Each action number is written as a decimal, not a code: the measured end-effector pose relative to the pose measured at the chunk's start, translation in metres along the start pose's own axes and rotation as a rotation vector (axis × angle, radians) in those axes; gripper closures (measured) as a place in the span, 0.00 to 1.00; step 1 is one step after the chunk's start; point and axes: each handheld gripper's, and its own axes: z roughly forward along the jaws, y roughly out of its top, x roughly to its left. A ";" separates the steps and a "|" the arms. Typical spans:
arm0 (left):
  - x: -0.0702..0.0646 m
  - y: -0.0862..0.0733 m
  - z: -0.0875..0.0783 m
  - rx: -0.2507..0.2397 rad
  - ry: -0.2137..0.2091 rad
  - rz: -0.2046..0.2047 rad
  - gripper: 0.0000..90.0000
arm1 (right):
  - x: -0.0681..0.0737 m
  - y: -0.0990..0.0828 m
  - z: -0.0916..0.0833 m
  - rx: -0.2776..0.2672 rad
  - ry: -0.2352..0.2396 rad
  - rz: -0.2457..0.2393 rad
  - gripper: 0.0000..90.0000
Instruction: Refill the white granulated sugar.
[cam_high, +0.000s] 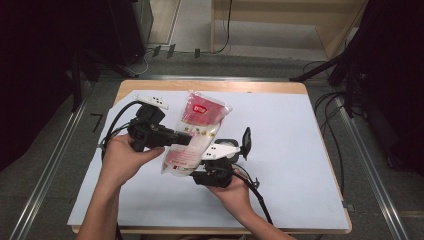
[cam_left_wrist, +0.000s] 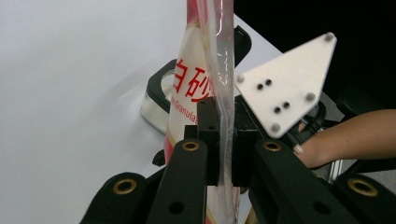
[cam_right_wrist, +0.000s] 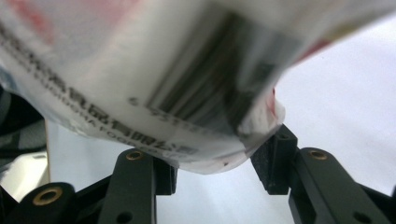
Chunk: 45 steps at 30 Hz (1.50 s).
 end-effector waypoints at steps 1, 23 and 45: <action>0.000 0.000 -0.002 0.000 0.001 0.006 0.97 | -0.002 0.001 -0.001 0.001 0.001 0.021 0.64; 0.007 -0.002 -0.015 -0.073 0.057 0.010 1.00 | -0.009 0.004 -0.007 0.025 0.005 0.048 0.66; 0.078 -0.005 0.014 -0.069 0.133 -0.080 1.00 | -0.012 -0.003 -0.034 0.076 0.028 0.020 0.64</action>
